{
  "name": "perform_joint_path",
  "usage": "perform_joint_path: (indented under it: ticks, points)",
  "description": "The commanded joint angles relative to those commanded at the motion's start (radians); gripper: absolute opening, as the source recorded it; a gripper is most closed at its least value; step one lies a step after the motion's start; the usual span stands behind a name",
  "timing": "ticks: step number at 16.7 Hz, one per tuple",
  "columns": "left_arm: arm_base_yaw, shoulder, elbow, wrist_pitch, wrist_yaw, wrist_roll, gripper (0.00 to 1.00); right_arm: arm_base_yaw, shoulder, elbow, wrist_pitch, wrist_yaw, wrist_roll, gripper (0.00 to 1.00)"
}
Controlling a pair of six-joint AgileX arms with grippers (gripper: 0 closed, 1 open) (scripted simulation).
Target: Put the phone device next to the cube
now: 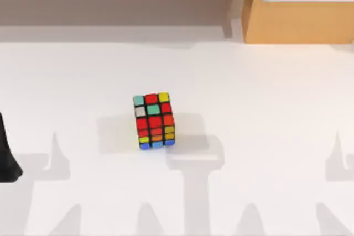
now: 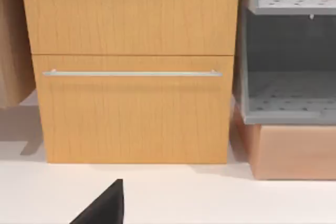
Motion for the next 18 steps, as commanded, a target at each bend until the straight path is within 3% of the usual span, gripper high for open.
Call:
perform_joint_path:
  ticks: [4, 8, 18]
  points:
    - [0.000, 0.000, 0.000, 0.000, 0.000, 0.000, 1.00, -0.012, 0.032, 0.029, -0.018, 0.001, 0.000, 1.00]
    - [0.000, 0.000, 0.000, 0.000, 0.000, 0.000, 1.00, -0.072, 0.223, 0.176, -0.118, 0.002, 0.003, 1.00]
    - [0.000, 0.000, 0.000, 0.000, 0.000, 0.000, 1.00, -0.318, 1.202, 0.736, -0.586, -0.004, 0.024, 1.00]
